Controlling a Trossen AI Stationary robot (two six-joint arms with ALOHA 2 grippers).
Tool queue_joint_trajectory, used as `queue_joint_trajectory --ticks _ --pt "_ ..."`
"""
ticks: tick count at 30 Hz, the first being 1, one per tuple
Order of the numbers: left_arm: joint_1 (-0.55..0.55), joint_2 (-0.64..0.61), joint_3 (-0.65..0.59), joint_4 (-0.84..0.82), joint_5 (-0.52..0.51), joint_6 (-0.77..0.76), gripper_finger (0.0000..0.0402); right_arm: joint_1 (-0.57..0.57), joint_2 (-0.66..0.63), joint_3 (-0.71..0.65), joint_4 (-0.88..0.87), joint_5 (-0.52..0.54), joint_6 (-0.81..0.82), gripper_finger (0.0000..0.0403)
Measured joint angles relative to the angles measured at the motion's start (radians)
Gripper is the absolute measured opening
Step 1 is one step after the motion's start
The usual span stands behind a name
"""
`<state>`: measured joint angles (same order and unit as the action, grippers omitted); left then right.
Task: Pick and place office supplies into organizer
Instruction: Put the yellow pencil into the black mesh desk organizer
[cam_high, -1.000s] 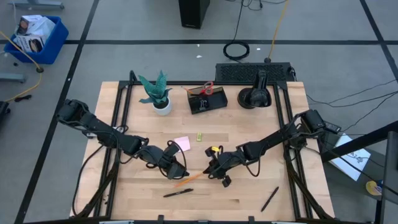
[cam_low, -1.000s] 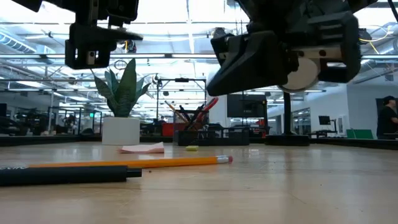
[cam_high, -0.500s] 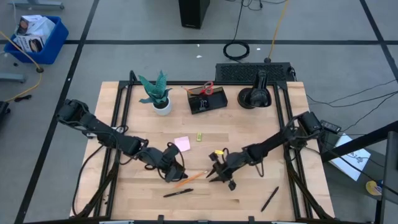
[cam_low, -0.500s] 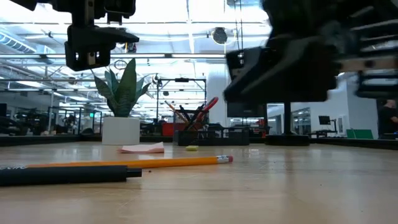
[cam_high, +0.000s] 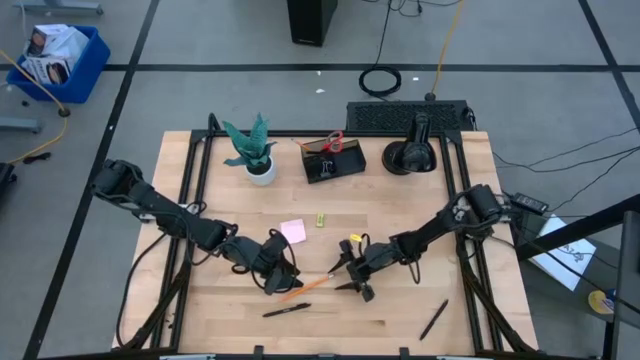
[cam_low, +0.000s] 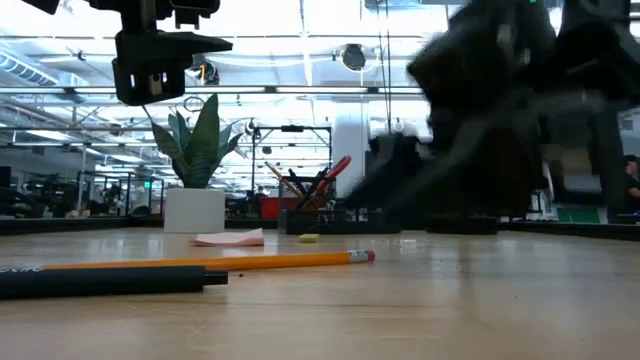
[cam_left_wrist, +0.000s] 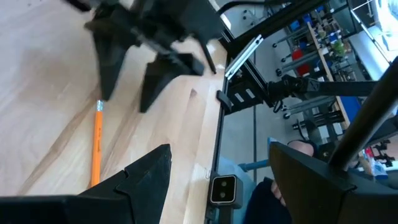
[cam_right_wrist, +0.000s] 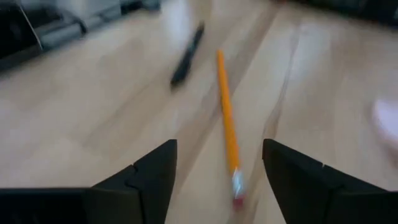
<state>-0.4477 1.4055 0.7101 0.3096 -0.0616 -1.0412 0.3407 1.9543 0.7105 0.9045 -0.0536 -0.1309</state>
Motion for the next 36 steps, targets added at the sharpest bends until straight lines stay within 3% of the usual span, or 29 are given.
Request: queue_joint_trajectory --ticks 9,20,36 --pt "0.000 0.000 0.000 0.009 -0.001 0.018 0.0273 -0.018 0.117 0.070 0.050 -0.004 0.044 0.0223" --pt "-0.002 0.000 0.000 0.008 -0.001 0.031 0.0273 -0.056 0.227 0.106 0.107 -0.125 0.089 0.0203" --pt "-0.003 0.000 0.000 0.010 -0.001 0.035 0.0273 -0.051 0.326 0.105 0.231 -0.134 0.069 0.0169"
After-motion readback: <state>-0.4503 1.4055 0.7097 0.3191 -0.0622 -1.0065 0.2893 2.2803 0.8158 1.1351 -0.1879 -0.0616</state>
